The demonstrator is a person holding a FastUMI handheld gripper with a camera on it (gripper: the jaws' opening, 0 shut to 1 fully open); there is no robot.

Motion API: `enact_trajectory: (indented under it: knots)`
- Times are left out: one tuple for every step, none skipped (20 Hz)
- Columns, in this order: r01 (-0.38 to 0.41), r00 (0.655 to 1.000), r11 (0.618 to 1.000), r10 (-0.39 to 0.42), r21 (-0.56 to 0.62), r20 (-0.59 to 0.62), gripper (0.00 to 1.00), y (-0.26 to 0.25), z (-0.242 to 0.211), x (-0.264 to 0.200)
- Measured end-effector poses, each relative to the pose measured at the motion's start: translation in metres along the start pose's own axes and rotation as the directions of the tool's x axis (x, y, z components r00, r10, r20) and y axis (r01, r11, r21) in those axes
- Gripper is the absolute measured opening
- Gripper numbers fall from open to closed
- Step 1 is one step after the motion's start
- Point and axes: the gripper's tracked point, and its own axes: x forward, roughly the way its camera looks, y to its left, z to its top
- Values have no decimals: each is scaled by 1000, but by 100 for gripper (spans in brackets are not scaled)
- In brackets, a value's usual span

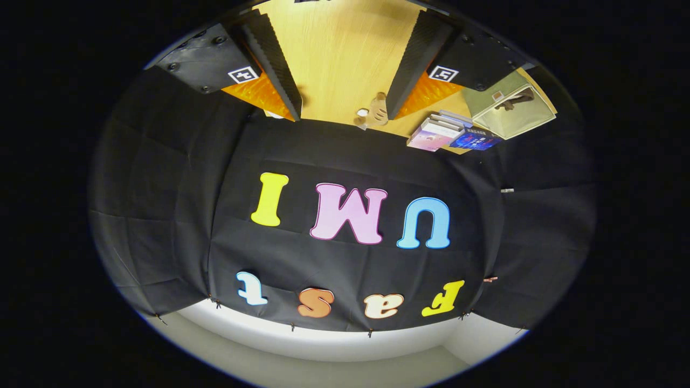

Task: Open the storage box then place both shoes into the box .Put the left shoe in first, then the right shoe, with the right side of both shoes facing outward in a uniform manner.

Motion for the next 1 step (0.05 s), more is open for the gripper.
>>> enact_trajectory:
  knots:
    - [-2, 1000, 1000, 2, -2, 1, 98, 0, 1, 1]
